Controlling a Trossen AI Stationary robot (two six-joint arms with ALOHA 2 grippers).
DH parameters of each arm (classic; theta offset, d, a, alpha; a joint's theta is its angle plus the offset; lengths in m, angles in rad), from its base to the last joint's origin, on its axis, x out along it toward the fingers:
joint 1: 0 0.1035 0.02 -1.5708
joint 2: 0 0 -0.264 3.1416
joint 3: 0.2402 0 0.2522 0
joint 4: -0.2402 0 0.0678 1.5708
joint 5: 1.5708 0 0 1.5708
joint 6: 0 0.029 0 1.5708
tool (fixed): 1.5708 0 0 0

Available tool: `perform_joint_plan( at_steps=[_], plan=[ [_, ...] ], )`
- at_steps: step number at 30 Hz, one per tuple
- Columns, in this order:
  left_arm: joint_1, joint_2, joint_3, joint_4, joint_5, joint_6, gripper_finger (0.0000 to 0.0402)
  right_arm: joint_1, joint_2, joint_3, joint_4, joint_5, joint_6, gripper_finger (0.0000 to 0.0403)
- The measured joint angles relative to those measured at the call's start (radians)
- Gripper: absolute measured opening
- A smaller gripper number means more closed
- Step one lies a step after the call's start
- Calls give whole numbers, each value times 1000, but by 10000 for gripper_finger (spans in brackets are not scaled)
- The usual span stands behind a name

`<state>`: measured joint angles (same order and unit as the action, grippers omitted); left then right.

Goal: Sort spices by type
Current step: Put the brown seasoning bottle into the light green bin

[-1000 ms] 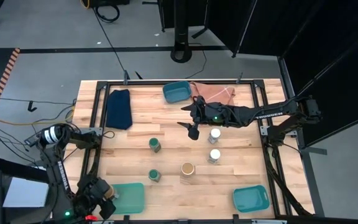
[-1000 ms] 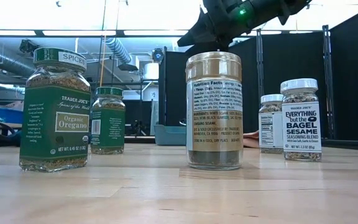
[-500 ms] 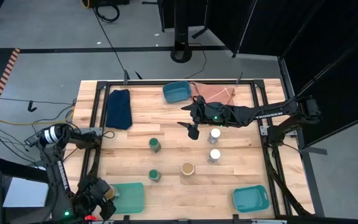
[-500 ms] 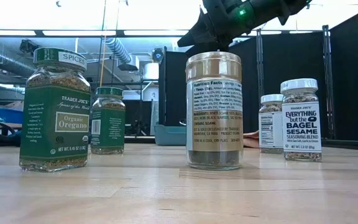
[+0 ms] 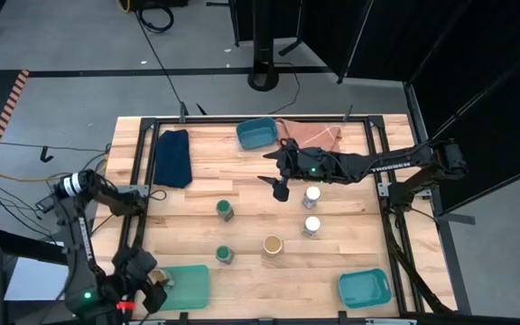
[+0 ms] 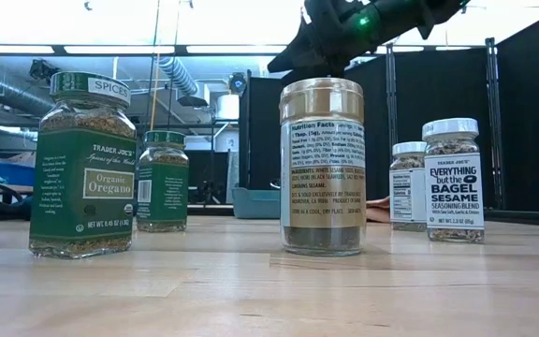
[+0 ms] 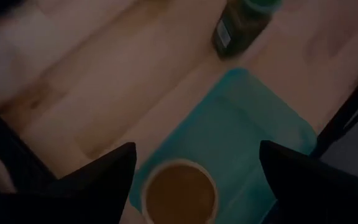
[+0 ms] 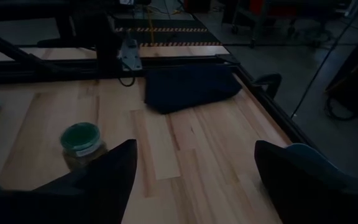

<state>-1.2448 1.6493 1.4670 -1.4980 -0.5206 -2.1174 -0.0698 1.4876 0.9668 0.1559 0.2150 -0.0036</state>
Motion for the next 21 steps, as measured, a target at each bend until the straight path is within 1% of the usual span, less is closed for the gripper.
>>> perform_joint_plan(
  at_steps=[3,6,10,12,17,21],
  plan=[
    [13,-33,0,-47,-11,1,346,-17,0,0,0,0,0,334],
    [32,-65,0,-77,-51,7,346,-29,0,0,0,1,1,334],
    [66,-101,0,-75,-102,75,346,-30,0,0,0,-2,8,334],
    [86,-109,0,-73,-117,124,346,-23,0,0,-1,-25,9,333],
    [138,-123,0,-74,-129,246,346,21,0,0,-6,-62,27,333],
    [173,-127,0,-74,-130,310,346,58,0,0,-61,-62,29,333]
  ],
)
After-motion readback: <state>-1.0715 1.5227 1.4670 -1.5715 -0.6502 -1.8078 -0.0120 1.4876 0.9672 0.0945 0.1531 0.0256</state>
